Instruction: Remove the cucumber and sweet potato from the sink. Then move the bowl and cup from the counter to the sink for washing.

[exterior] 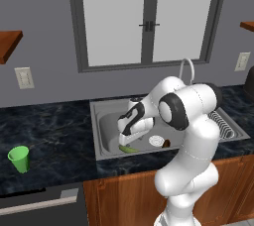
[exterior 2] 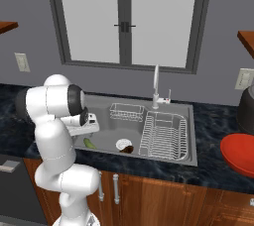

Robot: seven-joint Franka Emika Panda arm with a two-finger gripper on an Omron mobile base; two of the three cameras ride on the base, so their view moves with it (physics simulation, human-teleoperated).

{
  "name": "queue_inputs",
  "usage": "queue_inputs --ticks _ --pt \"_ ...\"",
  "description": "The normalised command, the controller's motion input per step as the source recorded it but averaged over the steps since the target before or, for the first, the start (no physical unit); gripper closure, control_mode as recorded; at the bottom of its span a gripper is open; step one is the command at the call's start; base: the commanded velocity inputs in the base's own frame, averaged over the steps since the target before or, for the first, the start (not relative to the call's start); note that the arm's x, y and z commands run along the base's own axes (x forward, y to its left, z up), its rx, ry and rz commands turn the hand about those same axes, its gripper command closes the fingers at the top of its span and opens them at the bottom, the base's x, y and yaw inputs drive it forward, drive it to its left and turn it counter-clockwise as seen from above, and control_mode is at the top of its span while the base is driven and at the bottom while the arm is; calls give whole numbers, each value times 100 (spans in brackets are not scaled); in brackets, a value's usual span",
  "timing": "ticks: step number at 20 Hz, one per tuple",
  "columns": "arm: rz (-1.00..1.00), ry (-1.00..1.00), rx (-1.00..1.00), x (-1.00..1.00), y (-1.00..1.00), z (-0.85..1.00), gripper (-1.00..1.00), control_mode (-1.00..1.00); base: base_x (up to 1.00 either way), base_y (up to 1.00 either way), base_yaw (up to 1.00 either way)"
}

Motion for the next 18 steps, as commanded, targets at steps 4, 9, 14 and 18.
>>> queue_inputs --ticks 4,9,14,18 --pt "0 0 0 6 4 -16 -100 -100 0 0 0" --pt "0 0 0 11 0 -15 -100 -100 0 0 0" --pt "0 0 0 8 1 -17 -100 -100 0 0 0" --pt "0 0 0 11 0 -13 -100 -100 0 0 0"
